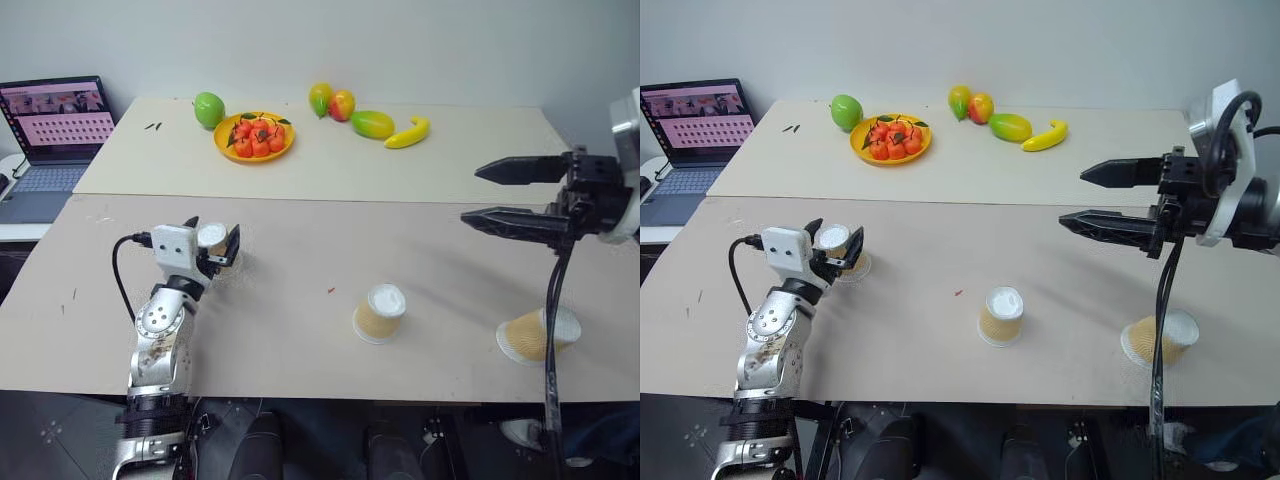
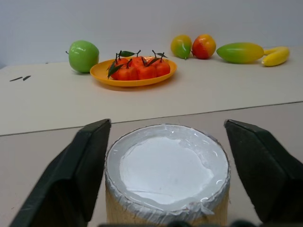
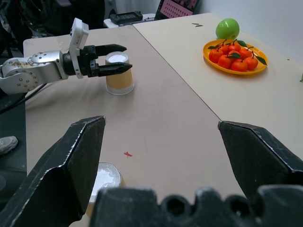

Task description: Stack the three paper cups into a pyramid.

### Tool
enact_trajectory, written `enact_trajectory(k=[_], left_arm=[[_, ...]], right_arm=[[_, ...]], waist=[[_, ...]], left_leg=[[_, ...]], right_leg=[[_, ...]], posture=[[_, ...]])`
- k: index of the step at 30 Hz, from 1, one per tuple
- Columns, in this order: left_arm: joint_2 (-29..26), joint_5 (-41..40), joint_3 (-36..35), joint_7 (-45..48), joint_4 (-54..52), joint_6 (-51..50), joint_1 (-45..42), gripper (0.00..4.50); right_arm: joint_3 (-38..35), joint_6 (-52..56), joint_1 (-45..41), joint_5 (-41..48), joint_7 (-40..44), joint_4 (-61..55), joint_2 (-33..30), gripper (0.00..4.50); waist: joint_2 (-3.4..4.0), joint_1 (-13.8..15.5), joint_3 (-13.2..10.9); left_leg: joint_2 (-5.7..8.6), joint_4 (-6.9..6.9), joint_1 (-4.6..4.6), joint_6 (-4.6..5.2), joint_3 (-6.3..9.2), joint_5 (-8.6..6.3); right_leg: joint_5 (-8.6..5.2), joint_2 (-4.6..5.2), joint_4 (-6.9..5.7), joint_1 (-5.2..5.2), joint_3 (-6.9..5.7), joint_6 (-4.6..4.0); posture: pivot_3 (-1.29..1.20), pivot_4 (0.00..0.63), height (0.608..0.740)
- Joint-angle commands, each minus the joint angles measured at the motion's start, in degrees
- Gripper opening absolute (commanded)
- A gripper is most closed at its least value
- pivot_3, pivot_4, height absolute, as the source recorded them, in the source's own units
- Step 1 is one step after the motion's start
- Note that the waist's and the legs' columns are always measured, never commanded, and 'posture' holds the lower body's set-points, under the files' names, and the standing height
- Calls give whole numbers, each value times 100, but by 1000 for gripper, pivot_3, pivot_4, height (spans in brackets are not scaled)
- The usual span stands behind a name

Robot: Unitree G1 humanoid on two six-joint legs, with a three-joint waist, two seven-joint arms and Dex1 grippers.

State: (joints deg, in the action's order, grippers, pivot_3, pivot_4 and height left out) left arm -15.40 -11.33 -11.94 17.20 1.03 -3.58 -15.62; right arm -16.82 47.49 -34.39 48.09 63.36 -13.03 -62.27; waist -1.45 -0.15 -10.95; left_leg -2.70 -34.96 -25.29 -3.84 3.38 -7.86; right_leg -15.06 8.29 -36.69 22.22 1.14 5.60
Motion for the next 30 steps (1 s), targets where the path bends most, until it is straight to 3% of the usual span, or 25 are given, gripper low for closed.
enact_trajectory(k=[1, 10, 23, 30], left_arm=[[-7, 34, 81, 0, -86, 131, -48, 2863], [-254, -191, 69, 224, -346, -191, -283, 2863], [-1239, -932, 852, 2550, -897, -643, -383, 2863], [-1121, -938, 1398, 3139, -777, -591, -501, 2863]], right_arm=[[-306, -35, 2, 74, -38, -117, -106, 4500], [-285, -111, 41, 43, -63, -84, -47, 4500], [-407, -107, 246, 94, -154, -197, 22, 4500], [-648, 16, 473, 216, -320, -413, -18, 4500]], waist=[[0, 3, 0], [0, 8, 0], [0, -27, 0], [0, -45, 0]], left_leg=[[0, 0, 0, 0, 0, 0], [0, 0, 0, 0, 0, 0], [0, 9, 0, -1, 0, 0], [-1, 7, 0, 0, 0, 0]], right_leg=[[0, 0, 0, 0, 0, 0], [0, 0, -1, 0, 0, 0], [-1, 0, 4, 2, 0, 0], [-1, 0, 2, 1, 0, 0]], posture=[[0, 150, 732], [0, 150, 732], [0, 150, 732], [0, 150, 732]])
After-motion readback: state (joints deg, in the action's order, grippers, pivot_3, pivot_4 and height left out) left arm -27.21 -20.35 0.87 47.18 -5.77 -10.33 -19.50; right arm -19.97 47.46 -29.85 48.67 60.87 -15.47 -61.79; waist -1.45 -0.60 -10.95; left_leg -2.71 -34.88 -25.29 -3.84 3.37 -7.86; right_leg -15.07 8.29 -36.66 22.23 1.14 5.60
